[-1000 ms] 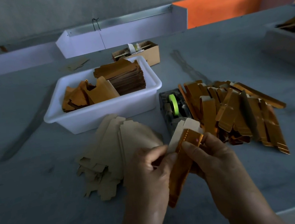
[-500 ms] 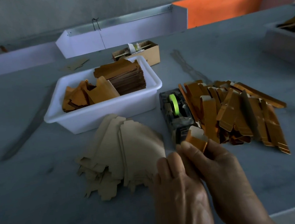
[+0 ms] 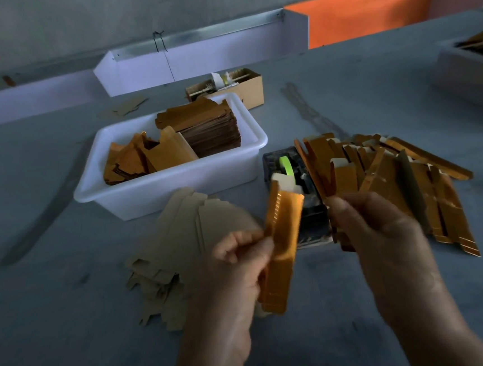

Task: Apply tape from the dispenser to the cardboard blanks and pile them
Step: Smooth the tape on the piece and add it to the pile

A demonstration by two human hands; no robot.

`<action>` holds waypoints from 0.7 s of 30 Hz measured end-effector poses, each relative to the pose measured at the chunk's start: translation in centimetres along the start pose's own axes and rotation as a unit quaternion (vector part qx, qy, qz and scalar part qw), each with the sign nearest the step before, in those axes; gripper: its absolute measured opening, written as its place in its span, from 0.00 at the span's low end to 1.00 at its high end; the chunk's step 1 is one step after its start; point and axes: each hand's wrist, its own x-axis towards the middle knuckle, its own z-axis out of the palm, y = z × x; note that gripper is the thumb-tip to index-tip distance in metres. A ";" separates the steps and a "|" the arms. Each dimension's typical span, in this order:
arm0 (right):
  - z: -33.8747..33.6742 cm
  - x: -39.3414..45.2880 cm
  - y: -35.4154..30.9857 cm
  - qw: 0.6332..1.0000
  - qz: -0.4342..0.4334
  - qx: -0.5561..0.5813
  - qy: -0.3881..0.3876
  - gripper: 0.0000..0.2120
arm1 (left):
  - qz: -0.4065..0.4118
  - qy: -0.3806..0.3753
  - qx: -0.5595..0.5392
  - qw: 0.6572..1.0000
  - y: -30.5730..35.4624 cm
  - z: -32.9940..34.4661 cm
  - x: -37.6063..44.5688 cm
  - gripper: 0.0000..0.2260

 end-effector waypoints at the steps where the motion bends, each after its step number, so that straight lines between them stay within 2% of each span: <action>1: -0.5 0.7 -0.1 0.999 -0.021 -0.046 0.016 0.04 | 0.006 0.013 -0.024 1.000 0.3 -0.1 0.3 0.06; 5: -0.6 2.6 -0.3 0.974 -0.090 -0.209 0.008 0.07 | 0.022 0.024 -0.063 0.997 0.7 0.3 1.2 0.09; 8: 0.2 3.5 -0.3 0.954 -0.080 -0.286 -0.030 0.06 | 0.023 0.017 -0.058 0.998 0.3 1.0 1.3 0.08; 13: 1.2 4.1 0.1 0.962 -0.020 -0.269 -0.055 0.10 | 0.028 0.003 -0.039 0.999 0.0 1.3 1.7 0.07; 17: 1.5 4.5 0.4 0.969 0.029 -0.238 -0.063 0.08 | 0.006 0.005 -0.060 0.998 -0.2 1.7 2.1 0.05; 21: 2.1 4.7 0.6 0.974 0.009 -0.222 -0.042 0.04 | 0.005 0.011 -0.070 0.998 -0.5 1.8 2.1 0.09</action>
